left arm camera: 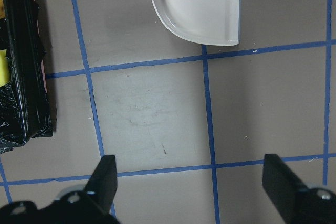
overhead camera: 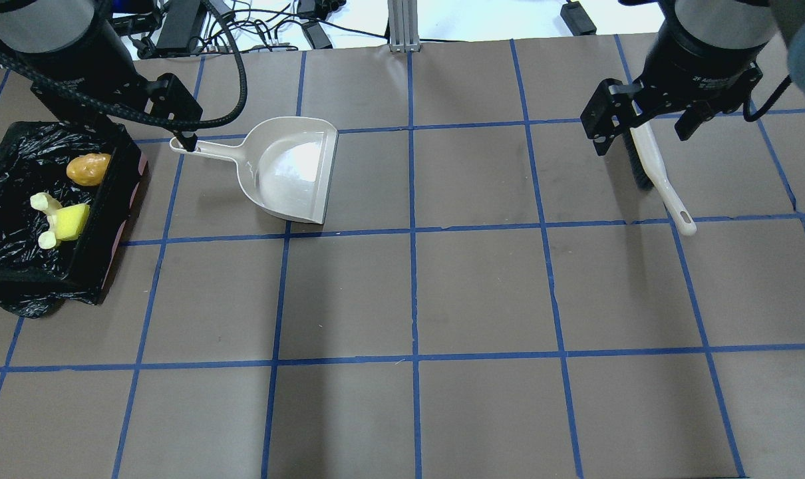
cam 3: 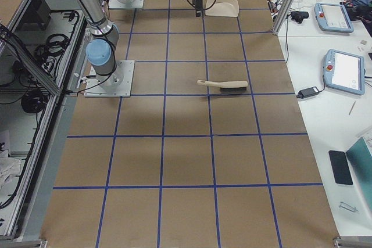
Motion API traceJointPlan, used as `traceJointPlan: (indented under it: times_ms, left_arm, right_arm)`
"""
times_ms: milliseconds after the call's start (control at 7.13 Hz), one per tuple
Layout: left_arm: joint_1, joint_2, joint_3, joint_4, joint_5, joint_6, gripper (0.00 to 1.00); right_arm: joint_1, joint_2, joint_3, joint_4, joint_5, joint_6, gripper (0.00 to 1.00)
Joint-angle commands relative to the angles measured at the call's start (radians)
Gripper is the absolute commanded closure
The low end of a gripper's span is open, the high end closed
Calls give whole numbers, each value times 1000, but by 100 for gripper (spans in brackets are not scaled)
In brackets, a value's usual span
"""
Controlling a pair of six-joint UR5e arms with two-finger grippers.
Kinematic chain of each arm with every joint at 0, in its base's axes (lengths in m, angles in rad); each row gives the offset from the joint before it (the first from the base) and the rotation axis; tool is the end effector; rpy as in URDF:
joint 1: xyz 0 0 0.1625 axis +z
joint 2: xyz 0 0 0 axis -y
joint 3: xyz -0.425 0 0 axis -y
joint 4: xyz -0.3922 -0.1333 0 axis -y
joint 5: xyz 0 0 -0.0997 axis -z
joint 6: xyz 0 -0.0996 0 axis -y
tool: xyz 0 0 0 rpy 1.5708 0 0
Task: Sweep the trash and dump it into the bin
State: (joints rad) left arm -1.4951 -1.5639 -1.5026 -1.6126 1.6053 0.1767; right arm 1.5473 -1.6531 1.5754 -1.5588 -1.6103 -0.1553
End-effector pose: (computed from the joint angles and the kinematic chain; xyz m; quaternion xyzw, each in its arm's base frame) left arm -0.0924 -0.4995 0.5207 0.0502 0.9985 -0.0143 0.0192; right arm 0.1185 -0.4650 0.5237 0.0652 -0.9971 0.0309 0.0226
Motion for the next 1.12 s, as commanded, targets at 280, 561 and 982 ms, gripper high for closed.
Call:
traceJointPlan:
  times_ms: [280, 561, 982]
  left_arm:
    - [1, -1, -1, 46, -2, -113, 0]
    - [-10, -14, -4, 48, -8, -140, 0]
    - [-8, -1, -8, 51, -5, -128, 0]
  right_arm:
    - [0, -1, 0, 0, 0, 0, 0]
    - [0, 1, 0, -1, 4, -1, 0]
    - [0, 1, 0, -13, 9, -10, 0]
